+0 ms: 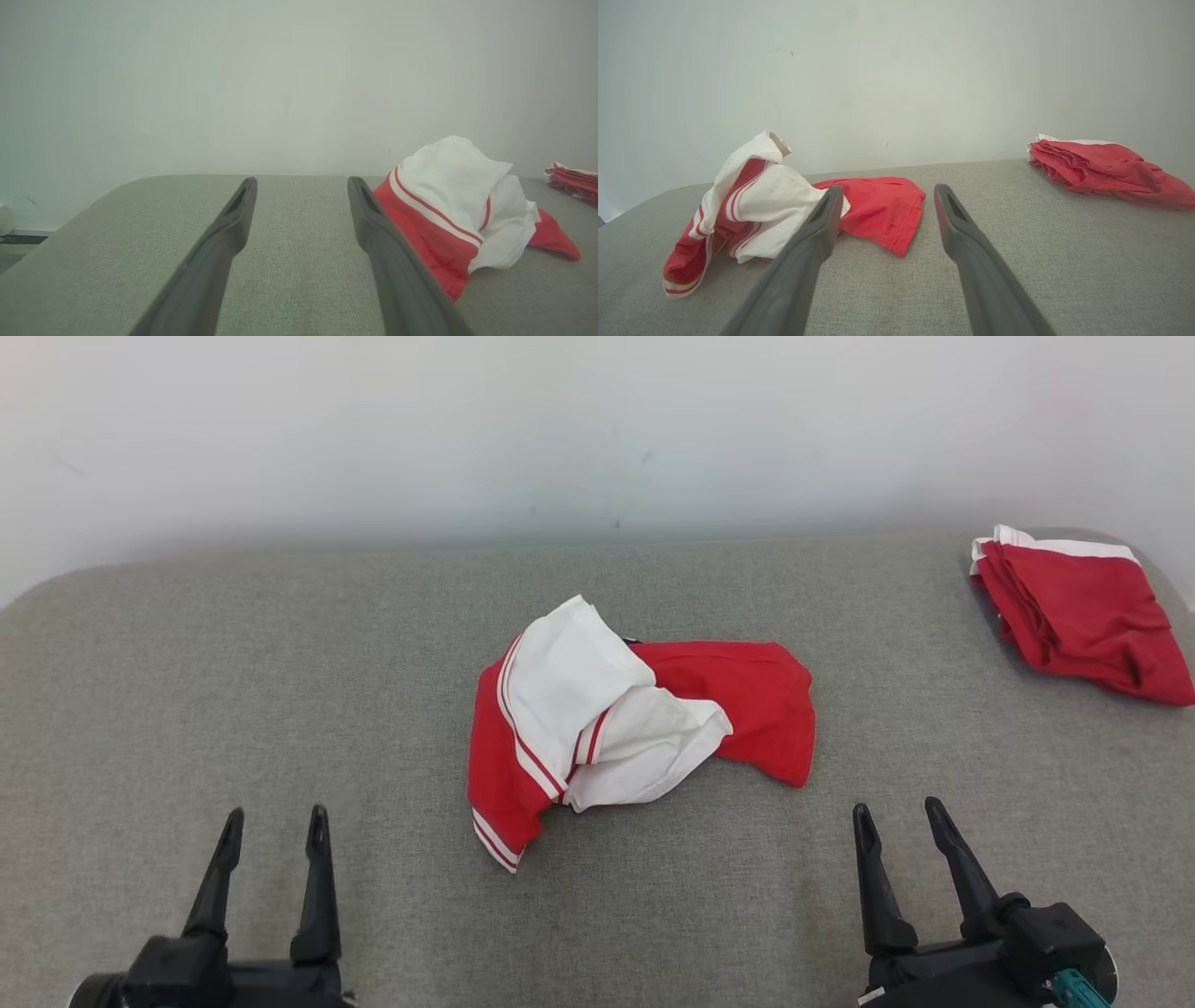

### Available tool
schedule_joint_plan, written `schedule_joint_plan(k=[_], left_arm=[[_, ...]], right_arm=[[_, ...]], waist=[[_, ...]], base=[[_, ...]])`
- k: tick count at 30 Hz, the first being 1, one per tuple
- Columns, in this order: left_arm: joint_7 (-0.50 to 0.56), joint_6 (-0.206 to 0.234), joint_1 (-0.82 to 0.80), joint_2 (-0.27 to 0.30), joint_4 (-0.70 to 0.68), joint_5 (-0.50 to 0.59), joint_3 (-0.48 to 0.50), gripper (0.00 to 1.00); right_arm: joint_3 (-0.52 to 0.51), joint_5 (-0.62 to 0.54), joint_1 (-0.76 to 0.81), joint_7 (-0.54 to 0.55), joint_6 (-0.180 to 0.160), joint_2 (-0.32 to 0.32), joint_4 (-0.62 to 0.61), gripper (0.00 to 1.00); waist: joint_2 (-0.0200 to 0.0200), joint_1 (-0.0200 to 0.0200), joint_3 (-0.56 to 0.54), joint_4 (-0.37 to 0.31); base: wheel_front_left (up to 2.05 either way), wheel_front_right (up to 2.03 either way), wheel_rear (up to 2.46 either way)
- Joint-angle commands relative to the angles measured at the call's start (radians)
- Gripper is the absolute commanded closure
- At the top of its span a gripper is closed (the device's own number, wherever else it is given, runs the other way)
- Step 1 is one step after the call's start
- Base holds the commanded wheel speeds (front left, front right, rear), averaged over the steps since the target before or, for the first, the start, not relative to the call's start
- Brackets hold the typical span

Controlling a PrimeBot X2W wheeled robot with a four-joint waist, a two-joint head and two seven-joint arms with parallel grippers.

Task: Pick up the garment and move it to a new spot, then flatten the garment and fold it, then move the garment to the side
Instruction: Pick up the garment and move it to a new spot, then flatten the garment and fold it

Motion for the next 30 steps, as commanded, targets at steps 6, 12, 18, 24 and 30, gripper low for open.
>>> schedule_joint_plan(k=[6,12,18,24,30], left_arm=[[-0.002,-0.025,0.077,-0.047,-0.031,0.068,0.037,0.0],[-0.002,-0.051,0.102,-0.079,-0.033,0.103,0.076,0.0],[-0.002,-0.065,0.12,-0.098,-0.036,0.122,0.106,0.0],[-0.002,-0.066,0.128,-0.106,-0.025,0.135,0.125,0.0],[-0.002,-0.067,0.123,-0.109,-0.014,0.142,0.122,0.0]], right_arm=[[-0.008,-0.015,0.019,-0.001,-0.003,0.001,-0.008,0.0],[-0.013,-0.019,0.028,-0.001,-0.003,0.001,-0.005,0.0],[-0.018,-0.017,0.044,-0.001,-0.003,0.001,0.003,0.0],[-0.01,-0.014,0.056,-0.001,-0.003,0.001,0.014,0.0],[-0.007,-0.014,0.056,-0.001,-0.003,0.001,0.022,0.0]], waist=[[0.0,0.0001,-0.005,0.01],[0.0,0.0001,-0.002,0.012],[0.0,0.0001,-0.009,0.01],[0.0,0.0001,-0.01,0.004],[0.0,0.0001,-0.006,0.001]], base=[[0.0,0.0,0.0],[0.0,0.0,0.0],[0.0,0.0,0.0],[0.0,0.0,0.0],[0.0,0.0,0.0]])
